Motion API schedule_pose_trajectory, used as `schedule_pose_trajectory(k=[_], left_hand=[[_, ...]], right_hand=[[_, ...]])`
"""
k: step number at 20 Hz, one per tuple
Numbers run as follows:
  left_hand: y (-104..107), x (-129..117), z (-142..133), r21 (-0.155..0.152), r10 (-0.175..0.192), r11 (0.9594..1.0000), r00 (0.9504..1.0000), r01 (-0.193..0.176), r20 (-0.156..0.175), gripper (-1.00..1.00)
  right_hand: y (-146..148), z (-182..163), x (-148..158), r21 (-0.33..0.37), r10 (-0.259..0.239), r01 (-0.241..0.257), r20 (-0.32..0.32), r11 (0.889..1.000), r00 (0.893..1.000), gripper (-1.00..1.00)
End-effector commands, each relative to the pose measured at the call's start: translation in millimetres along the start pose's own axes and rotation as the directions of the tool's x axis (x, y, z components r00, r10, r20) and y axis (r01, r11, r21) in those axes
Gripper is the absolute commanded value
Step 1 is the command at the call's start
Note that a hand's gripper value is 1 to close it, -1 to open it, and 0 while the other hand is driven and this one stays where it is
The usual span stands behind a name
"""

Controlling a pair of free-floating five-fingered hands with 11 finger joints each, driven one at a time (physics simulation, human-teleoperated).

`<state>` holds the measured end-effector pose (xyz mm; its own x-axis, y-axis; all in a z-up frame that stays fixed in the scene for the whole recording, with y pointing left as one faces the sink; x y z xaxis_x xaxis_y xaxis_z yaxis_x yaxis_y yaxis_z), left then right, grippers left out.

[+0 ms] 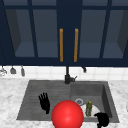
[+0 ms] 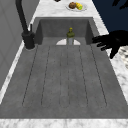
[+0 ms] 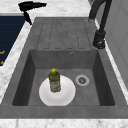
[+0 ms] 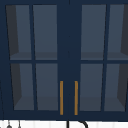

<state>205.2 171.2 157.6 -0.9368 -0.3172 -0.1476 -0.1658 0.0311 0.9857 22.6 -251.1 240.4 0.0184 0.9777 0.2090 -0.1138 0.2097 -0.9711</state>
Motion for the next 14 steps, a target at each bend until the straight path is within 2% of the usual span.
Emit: schedule_pose_trajectory(k=[1, 6, 8, 10, 12, 14], left_hand=[[-2.1, -1.5, 5.7, 0.017, 0.009, 0.9998, 0.9934, -0.011, 0.115, -1.0], [-4.1, -4.5, 15.7, 0.018, 0.004, 0.9998, 0.9848, -0.008, 0.174, -1.0], [-4.0, -5.2, 17.9, 0.021, -0.006, 0.9998, 0.9824, 0.002, 0.186, -1.0], [-4.4, -9.2, 19.4, 0.019, -0.005, 0.9998, 0.9828, 0.001, 0.185, -1.0], [-4.2, -10.3, 17.9, 0.016, 0.0, 0.9999, 0.9854, -0.003, 0.17, -1.0], [-4.8, -16.7, 22.6, 0.016, 0.004, 0.9999, 0.9848, -0.007, 0.174, -1.0]], right_hand=[[0.0, 0.0, 0.0, 0.0, 0.0, 0.0, 0.0, 1.0, 1.0, 0.0], [0.0, 0.0, 0.0, 0.0, 0.0, 0.0, 0.0, 1.0, 1.0, 0.0], [0.0, 0.0, 0.0, 0.0, 0.0, 0.0, 0.0, 1.0, 1.0, 0.0], [0.0, 0.0, 0.0, 0.0, 0.0, 0.0, 0.0, 1.0, 1.0, 0.0], [0.0, 0.0, 0.0, 0.0, 0.0, 0.0, 0.0, 1.0, 1.0, 0.0], [0.0, 0.0, 0.0, 0.0, 0.0, 0.0, 0.0, 1.0, 1.0, 0.0]])
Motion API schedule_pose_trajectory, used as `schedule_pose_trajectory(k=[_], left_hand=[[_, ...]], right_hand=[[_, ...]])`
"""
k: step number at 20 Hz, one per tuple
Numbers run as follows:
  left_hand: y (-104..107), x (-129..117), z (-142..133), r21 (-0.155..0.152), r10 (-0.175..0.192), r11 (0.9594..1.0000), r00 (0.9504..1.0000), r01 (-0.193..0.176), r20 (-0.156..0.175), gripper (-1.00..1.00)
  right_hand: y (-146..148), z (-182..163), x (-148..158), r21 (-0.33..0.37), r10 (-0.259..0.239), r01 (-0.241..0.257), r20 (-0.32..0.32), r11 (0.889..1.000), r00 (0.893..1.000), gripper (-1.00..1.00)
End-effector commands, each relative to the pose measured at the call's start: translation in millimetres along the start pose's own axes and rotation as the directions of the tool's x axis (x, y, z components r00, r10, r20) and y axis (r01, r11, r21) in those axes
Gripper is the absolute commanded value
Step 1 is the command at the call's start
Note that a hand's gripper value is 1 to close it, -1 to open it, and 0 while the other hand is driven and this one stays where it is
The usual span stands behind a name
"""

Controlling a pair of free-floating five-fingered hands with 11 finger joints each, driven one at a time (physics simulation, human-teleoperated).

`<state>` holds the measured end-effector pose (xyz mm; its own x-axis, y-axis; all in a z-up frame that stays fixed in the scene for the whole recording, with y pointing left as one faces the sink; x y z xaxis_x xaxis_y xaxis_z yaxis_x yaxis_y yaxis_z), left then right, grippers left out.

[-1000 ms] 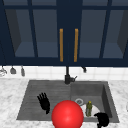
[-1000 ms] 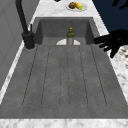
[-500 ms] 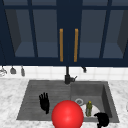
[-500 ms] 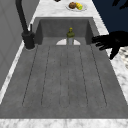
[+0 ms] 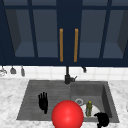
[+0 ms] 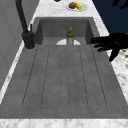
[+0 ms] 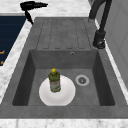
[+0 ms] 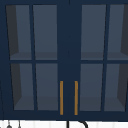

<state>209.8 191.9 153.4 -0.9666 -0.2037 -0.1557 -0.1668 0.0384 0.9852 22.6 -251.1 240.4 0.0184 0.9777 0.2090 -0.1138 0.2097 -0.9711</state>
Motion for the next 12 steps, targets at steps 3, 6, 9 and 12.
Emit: schedule_pose_trajectory(k=[3, 6, 9, 12], left_hand=[[-1.5, -13.3, 8.6, 0.007, 0.003, 1.0, 0.9989, -0.003, 0.047, -1.0], [-1.1, -9.5, 5.8, 0.002, 0.0, 1.0, 1.0, 0.0, 0.008, -1.0], [-1.1, -9.7, 6.3, 0.002, 0.0, 1.0, 1.0, 0.0, 0.004, -1.0], [-0.6, 5.6, 9.8, -0.002, 0.015, 0.9999, 0.9999, -0.015, 0.004, -1.0]], right_hand=[[0.0, 0.0, 0.0, 0.0, 0.0, 0.0, 0.0, 1.0, 1.0, 0.0], [0.0, 0.0, 0.0, 0.0, 0.0, 0.0, 0.0, 1.0, 1.0, 0.0], [0.0, 0.0, 0.0, 0.0, 0.0, 0.0, 0.0, 1.0, 1.0, 0.0], [0.0, 0.0, 0.0, 0.0, 0.0, 0.0, 0.0, 1.0, 1.0, 0.0]])
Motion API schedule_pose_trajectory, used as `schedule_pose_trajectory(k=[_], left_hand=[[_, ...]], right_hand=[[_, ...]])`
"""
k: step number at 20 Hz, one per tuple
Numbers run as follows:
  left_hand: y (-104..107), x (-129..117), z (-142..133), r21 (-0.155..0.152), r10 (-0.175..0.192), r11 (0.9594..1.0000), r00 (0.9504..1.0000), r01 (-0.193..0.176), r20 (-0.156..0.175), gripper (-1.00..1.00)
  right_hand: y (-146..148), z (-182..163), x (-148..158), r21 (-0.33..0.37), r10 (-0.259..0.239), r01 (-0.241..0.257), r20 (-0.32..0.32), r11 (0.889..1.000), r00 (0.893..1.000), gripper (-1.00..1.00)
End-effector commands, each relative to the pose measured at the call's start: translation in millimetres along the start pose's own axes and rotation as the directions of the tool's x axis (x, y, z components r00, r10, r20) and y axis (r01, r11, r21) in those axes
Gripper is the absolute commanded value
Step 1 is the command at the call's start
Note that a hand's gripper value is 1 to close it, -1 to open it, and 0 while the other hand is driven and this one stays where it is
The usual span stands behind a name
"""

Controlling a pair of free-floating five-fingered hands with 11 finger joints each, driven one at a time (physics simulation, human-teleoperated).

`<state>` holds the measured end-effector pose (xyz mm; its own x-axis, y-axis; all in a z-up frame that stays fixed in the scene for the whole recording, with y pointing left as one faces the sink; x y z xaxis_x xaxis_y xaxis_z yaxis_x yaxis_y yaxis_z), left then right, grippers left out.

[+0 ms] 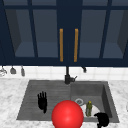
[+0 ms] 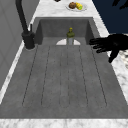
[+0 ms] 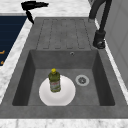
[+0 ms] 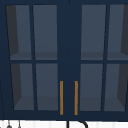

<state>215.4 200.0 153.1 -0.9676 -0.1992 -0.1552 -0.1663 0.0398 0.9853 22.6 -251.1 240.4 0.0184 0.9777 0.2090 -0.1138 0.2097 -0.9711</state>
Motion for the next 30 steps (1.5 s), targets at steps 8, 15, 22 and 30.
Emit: schedule_pose_trajectory(k=[8, 15, 22, 30], left_hand=[[5.9, 68.9, 14.9, 0.0, -0.005, 1.0, 0.9998, 0.005, 0.021, -1.0], [6.7, 62.0, 12.9, 0.0, 0.0, 1.0, 1.0, 0.0, 0.001, -1.0], [51.3, 62.1, 10.8, 0.064, -0.015, 0.9978, 0.9997, 0.016, -0.018, -1.0], [89.1, 85.2, 1.7, 0.119, 0.011, 0.9929, 0.9989, -0.005, -0.046, -1.0]], right_hand=[[0.0, 0.0, 0.0, 0.0, 0.0, 0.0, 0.0, 1.0, 1.0, 0.0], [0.0, 0.0, 0.0, 0.0, 0.0, 0.0, 0.0, 1.0, 1.0, 0.0], [0.0, 0.0, 0.0, 0.0, 0.0, 0.0, 0.0, 1.0, 1.0, 0.0], [0.0, 0.0, 0.0, 0.0, 0.0, 0.0, 0.0, 1.0, 1.0, 0.0]])
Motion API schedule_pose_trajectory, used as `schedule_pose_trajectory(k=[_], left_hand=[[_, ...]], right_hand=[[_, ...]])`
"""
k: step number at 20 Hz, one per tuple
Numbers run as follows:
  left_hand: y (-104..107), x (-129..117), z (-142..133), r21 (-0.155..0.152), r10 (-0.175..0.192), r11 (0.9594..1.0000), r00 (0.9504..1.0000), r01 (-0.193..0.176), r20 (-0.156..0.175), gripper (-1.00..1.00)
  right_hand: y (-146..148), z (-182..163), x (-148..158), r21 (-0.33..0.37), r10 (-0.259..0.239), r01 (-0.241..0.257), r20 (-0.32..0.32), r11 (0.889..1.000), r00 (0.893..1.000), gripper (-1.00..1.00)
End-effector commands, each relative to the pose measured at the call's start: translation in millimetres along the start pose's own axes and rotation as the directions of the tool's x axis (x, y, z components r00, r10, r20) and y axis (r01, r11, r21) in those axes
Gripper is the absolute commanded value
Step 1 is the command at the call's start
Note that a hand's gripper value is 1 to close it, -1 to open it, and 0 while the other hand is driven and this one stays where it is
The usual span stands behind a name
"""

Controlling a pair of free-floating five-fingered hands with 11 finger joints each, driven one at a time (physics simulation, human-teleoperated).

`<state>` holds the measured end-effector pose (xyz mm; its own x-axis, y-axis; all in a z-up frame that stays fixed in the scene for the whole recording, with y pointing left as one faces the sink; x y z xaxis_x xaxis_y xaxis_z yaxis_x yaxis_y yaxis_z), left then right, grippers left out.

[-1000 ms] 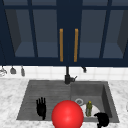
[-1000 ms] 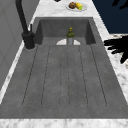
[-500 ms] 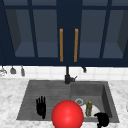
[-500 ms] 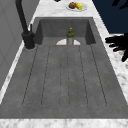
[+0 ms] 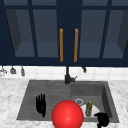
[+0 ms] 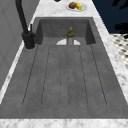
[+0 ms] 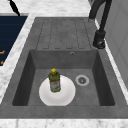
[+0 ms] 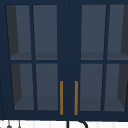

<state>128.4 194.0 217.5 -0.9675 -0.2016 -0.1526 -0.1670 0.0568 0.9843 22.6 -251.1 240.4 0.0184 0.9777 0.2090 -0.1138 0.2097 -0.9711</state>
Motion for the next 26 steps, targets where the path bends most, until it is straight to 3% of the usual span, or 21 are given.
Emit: schedule_pose_trajectory(k=[1, 7, 9, 13, 19, 26], left_hand=[[13.6, 14.3, -5.9, 0.11, 0.013, 0.9939, 0.9987, -0.008, -0.049, -1.0], [21.6, 28.5, -3.2, 0.122, 0.04, 0.9921, 0.9962, -0.03, -0.077, -1.0], [23.8, 31.9, -2.9, 0.126, 0.037, 0.9917, 0.996, -0.026, -0.082, -1.0], [23.0, 32.8, -3.0, 0.14, -0.005, 0.99, 0.9964, 0.016, -0.085, -1.0], [23.0, 33.0, -3.5, 0.145, 0.018, 0.9894, 0.9952, -0.004, -0.097, -1.0], [23.0, 32.9, -4.3, 0.16, 0.006, 0.9871, 0.9953, 0.009, -0.096, -1.0]], right_hand=[[0.0, 0.0, 0.0, 0.0, 0.0, 0.0, 0.0, 1.0, 1.0, 0.0], [0.0, 0.0, 0.0, 0.0, 0.0, 0.0, 0.0, 1.0, 1.0, 0.0], [0.0, 0.0, 0.0, 0.0, 0.0, 0.0, 0.0, 1.0, 1.0, 0.0], [0.0, 0.0, 0.0, 0.0, 0.0, 0.0, 0.0, 1.0, 1.0, 0.0], [0.0, 0.0, 0.0, 0.0, 0.0, 0.0, 0.0, 1.0, 1.0, 0.0], [0.0, 0.0, 0.0, 0.0, 0.0, 0.0, 0.0, 1.0, 1.0, 0.0]])
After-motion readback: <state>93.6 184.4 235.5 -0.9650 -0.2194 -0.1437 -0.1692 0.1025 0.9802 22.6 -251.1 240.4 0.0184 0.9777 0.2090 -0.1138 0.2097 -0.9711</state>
